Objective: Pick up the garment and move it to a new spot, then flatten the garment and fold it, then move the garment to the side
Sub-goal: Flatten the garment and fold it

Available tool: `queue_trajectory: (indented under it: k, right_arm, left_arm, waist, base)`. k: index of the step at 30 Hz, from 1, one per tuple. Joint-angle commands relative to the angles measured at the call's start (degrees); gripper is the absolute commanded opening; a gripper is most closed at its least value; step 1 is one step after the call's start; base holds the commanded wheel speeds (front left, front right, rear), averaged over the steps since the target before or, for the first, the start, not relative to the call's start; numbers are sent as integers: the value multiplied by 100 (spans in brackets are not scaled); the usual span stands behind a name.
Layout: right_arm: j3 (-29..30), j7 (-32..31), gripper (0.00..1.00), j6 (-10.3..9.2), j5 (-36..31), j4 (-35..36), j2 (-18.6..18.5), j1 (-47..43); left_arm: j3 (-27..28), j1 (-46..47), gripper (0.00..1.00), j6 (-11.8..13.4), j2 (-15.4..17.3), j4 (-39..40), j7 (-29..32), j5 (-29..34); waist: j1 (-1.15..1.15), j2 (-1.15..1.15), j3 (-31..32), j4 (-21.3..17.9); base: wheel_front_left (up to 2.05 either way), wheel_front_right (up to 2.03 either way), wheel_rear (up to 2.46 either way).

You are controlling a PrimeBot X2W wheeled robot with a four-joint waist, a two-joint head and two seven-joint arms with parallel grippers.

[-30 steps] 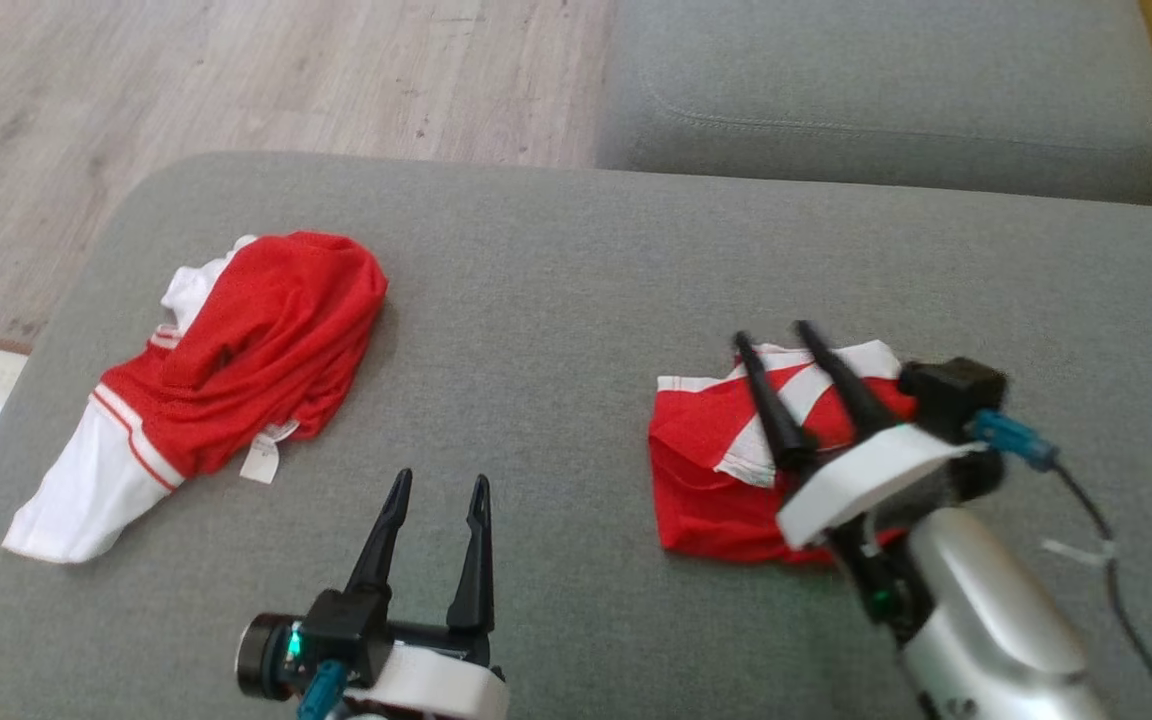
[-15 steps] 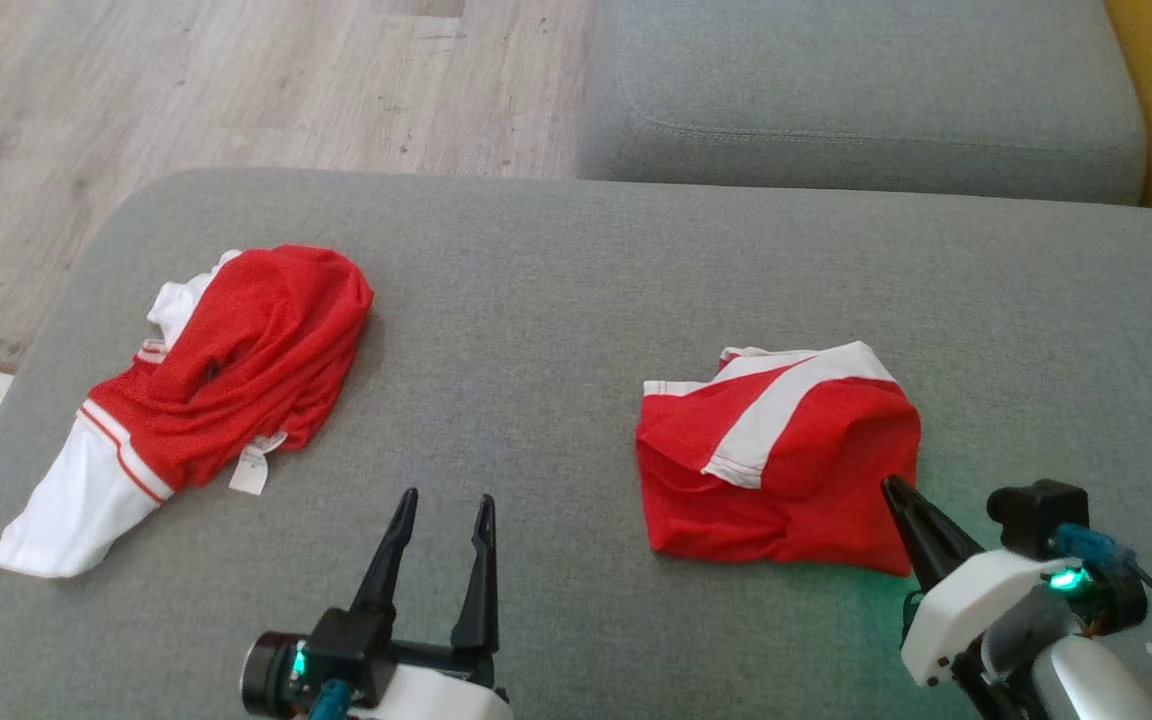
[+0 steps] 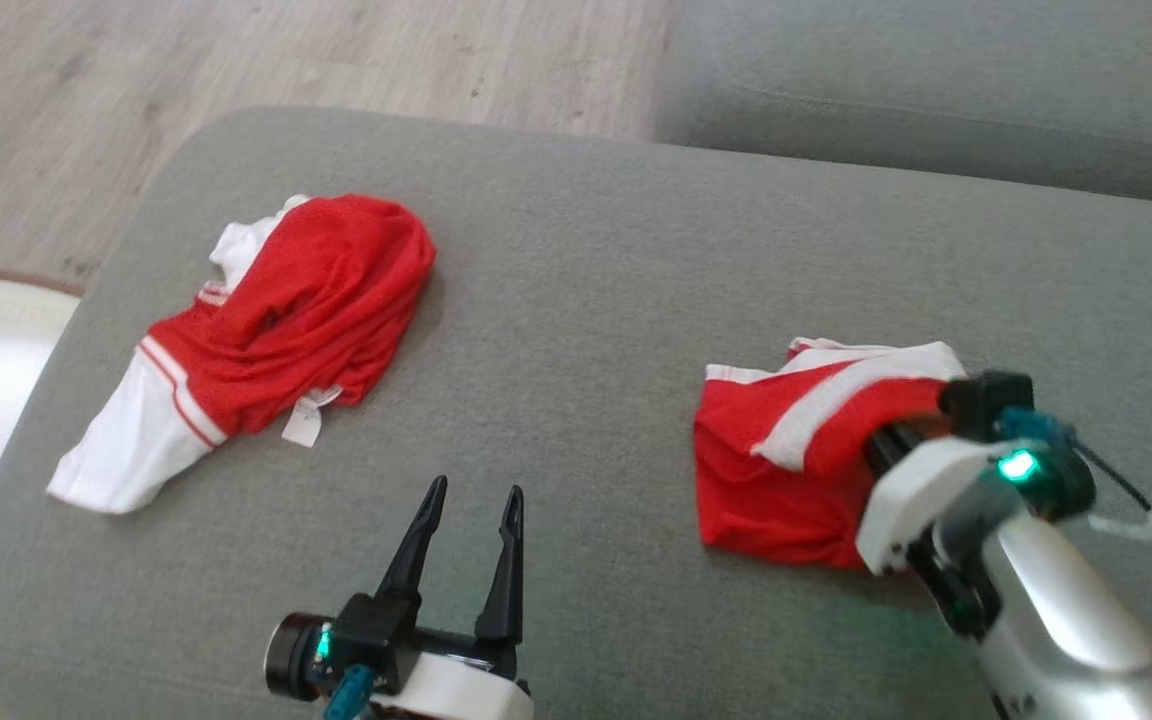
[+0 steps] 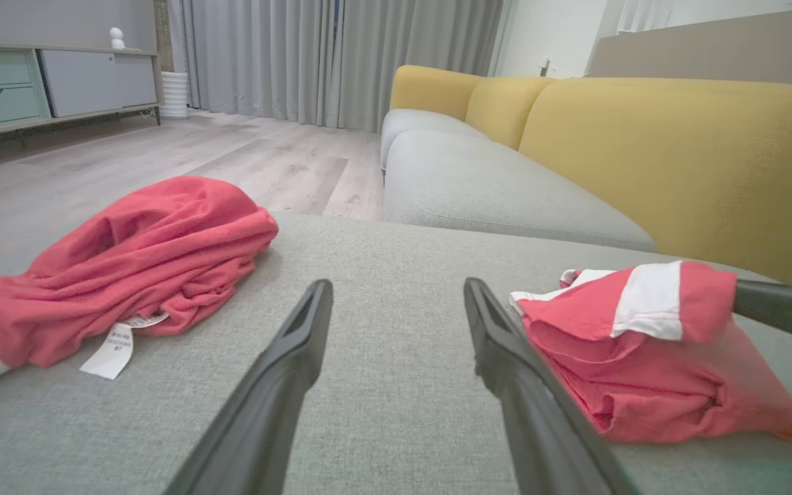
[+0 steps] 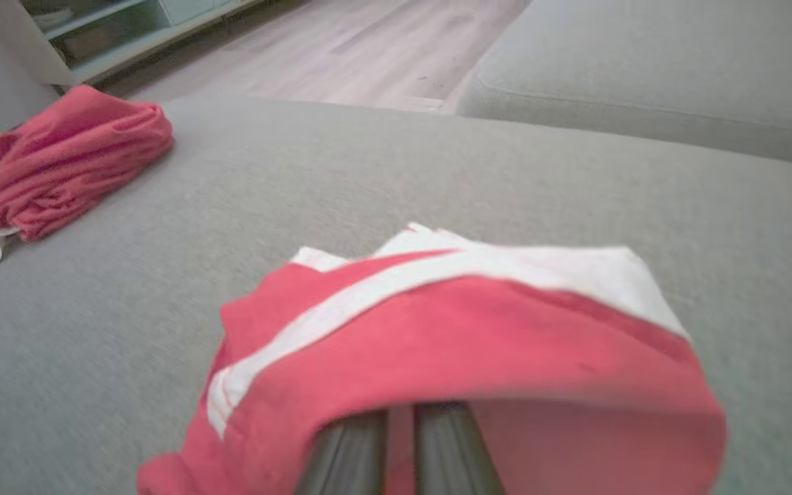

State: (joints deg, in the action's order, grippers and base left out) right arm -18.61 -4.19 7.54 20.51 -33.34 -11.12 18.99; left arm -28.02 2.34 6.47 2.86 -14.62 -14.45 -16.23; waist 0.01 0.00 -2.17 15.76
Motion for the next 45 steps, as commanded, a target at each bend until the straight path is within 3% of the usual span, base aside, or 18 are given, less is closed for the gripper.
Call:
queue_trajectory:
  k: [1,9,17,24,28,29,31,32,39,45]
  right_arm:
    - [-128,245,0,-5,127,103,87,334]
    - [-53,1223,0,-5,375,-257,129,610]
    - [421,1538,0,-5,487,-124,8,-116]
    - [783,1651,0,-5,499,334,171,-882]
    - [869,1657,14,-5,494,558,270,-1171]
    - [885,1655,22,-5,495,609,291,-1233]
    - [886,1641,59,-5,494,709,323,-1350]
    - [899,1650,100,-5,496,765,338,-1401]
    - [920,1732,100,-5,455,1076,409,-1716]
    - [737,1857,100,-5,208,1346,262,-1889]
  left_arm:
    - [117,281,100,-20,2,136,-55,-51]
    - [147,264,100,17,2,97,-55,-30]
    - [255,117,100,23,2,118,-55,-29]
    - [386,-10,100,-19,2,127,-55,55]
    - [403,-44,100,-53,2,112,-55,99]
    - [405,-56,100,-59,2,108,-55,101]
    - [401,-82,100,-71,2,99,-55,103]
    - [395,-96,100,-75,2,95,-55,101]
    - [341,-196,100,-77,2,89,-55,81]
    - [374,-269,100,0,2,118,-55,84]
  waist:
    - [-1,0,-51,81]
    - [-1,0,47,50]
    - [-1,0,237,-241]
    - [-1,0,403,-614]
    - [-1,0,493,-759]
    - [-1,0,513,-788]
    - [-1,0,558,-843]
    - [-1,0,577,-869]
    - [-1,0,714,-1024]
    - [-1,0,815,-1113]
  base:
    - [0,0,0]
    - [0,0,0]
    - [0,0,0]
    - [0,0,0]
    - [0,0,0]
    - [0,0,0]
    - [0,0,0]
    - [0,0,0]
    - [0,0,0]
    - [0,0,0]
